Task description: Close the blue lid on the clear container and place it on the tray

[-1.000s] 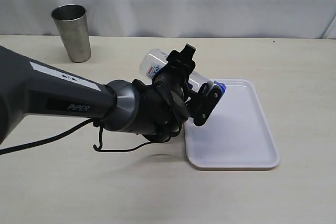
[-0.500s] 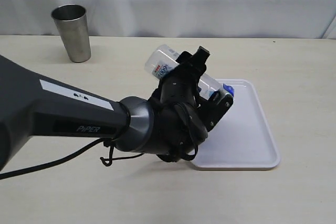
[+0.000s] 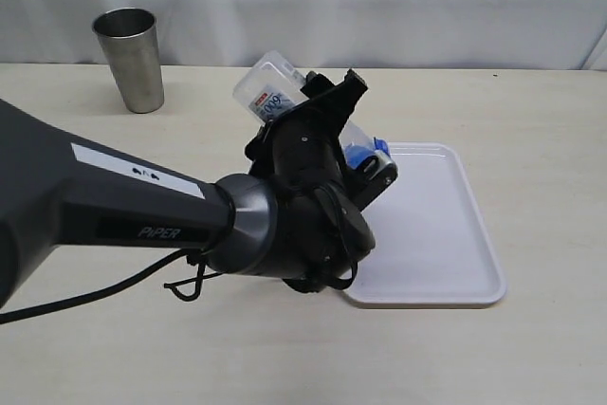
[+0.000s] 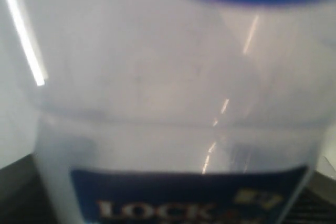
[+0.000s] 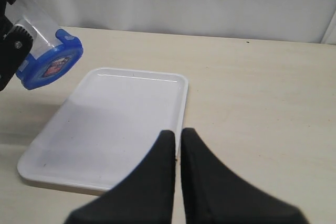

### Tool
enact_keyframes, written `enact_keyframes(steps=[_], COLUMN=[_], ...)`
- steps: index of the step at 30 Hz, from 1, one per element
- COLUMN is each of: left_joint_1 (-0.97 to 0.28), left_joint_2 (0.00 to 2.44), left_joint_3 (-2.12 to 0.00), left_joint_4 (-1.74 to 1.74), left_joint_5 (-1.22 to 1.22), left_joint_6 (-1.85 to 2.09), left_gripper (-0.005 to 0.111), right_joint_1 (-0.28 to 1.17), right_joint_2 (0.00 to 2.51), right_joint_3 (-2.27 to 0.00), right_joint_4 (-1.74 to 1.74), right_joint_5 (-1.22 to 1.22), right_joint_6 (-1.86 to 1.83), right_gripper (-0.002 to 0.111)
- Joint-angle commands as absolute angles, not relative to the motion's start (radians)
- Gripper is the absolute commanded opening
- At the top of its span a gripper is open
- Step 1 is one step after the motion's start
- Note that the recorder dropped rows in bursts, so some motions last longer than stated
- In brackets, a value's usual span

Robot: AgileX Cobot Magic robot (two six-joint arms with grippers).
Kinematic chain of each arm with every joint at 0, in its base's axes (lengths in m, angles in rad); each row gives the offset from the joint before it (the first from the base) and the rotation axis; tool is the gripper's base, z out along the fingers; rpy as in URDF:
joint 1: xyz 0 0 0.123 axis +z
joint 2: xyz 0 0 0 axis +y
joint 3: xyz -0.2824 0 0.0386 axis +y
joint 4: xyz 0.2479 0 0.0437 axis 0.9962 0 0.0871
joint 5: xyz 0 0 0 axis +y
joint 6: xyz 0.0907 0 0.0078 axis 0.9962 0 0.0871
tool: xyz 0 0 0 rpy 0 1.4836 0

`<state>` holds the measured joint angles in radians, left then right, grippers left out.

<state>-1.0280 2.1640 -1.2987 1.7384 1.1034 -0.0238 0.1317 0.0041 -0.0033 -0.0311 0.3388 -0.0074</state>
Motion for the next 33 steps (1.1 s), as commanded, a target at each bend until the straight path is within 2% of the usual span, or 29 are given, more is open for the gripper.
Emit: enact_keyframes(steps=[1,9,18,24,33], left_joint_1=[-1.036,-1.036,-1.023,-1.007,-0.894], left_joint_2=[2.157,2.157,2.157,2.157,2.157], left_joint_3=[-1.309,-1.309,-1.322,-1.382,-1.421], left_joint_4=[1.744,1.744,1.744,1.744,1.720], left_joint_5=[1.109,0.952,0.469,0.308,-0.133], left_joint_6=[-0.023,-0.191,-0.695,-0.915,-1.142], left_gripper=[0.000,0.000,0.000,0.000,0.000], right_joint_1=[0.131,0.131,0.131,0.131,0.131], right_joint_2=[0.000,0.000,0.000,0.000,0.000], right_joint_3=[0.000,0.000,0.000,0.000,0.000], right_joint_4=[-0.038,-0.038,-0.038,-0.038,-0.038], right_joint_5=[0.341,0.341,0.341,0.341,0.341], right_joint_6=[-0.012,-0.012,-0.012,-0.012,-0.012], right_gripper=[0.005,0.005,0.005,0.005,0.005])
